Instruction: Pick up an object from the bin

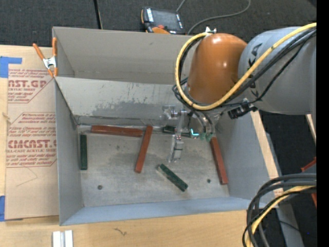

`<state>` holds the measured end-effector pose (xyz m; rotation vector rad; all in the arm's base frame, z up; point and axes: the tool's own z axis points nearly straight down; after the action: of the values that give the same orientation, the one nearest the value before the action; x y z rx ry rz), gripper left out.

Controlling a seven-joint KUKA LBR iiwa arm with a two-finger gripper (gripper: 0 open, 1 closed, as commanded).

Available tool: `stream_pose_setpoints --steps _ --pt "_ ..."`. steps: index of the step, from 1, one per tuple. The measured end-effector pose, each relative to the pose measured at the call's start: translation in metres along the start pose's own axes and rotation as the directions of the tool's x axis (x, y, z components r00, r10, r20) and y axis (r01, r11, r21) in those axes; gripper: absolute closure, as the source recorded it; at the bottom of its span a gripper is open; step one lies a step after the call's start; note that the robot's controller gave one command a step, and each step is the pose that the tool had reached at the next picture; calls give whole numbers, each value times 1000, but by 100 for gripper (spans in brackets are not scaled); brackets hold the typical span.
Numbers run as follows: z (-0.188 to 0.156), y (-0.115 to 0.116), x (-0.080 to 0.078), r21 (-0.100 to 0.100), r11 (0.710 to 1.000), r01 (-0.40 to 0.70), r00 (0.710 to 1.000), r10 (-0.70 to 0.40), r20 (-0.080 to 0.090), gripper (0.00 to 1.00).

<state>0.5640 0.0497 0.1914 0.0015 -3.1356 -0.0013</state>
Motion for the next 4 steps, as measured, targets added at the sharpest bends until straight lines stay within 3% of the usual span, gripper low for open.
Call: stream_pose_setpoints --steps 1,2,3,4 --pt "93 26 13 1 893 449 893 -449 2 0" --pt "91 26 12 2 895 447 895 -447 6 100" --pt "91 26 12 2 895 447 895 -447 6 0" --pt "122 28 -7 4 873 488 873 -488 12 0"
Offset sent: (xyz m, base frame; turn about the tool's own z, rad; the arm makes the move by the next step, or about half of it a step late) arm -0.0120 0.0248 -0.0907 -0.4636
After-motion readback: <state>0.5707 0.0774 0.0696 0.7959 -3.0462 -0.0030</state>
